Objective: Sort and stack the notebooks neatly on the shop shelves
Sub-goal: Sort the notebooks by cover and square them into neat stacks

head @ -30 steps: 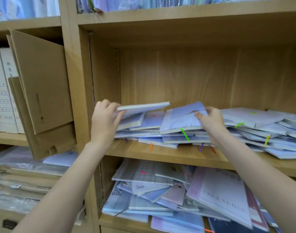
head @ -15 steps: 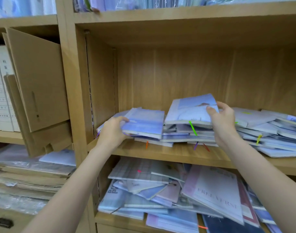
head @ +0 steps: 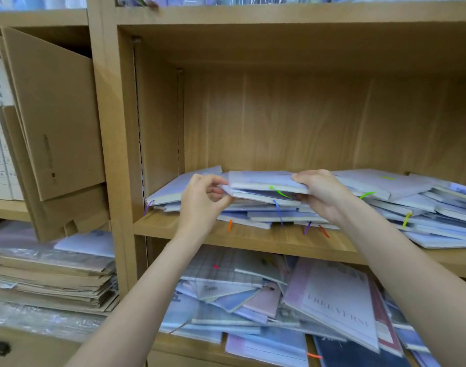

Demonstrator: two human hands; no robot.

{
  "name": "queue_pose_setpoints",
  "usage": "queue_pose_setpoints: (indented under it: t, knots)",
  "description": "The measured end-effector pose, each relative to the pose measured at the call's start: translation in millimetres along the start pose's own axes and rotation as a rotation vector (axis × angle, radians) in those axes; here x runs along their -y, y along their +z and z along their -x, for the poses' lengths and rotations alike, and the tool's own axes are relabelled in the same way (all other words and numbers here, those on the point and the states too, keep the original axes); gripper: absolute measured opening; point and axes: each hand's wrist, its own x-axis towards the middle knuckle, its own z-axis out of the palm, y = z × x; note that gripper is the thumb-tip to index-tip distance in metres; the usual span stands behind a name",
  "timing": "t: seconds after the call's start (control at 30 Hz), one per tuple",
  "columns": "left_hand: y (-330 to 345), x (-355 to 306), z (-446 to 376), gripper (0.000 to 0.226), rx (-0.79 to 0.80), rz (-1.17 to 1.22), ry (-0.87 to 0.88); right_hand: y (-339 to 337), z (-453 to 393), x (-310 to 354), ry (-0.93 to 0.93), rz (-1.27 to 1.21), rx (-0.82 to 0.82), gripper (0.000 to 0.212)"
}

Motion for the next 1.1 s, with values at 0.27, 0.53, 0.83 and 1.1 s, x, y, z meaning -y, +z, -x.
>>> queue_pose_setpoints:
  t: [0.27,0.53,0.83,1.1]
  knots:
    - [-5.6,5.2,8.0,0.034,0.018,0.038,0.012,7.0,-2.9,-15.6,0.069,0.048,0.050,0.044]
    - [-11.2,7.8,2.4,0.036,0.058,0.157,0.008,14.7,3.7,0.6,-0.037,-0.191,-0.021,0.045]
    - [11.1,47.4,0.6,0.049,0.244,-0.527,0.042,14.5,-35.9,4.1,-0.270,0.331,-0.462,0.025]
    - [13.1,54.9,13.0,0.046,0.148,-0.476,0.108,18.6,-41.5,0.2,-0.074,0.337,-0.139,0.036]
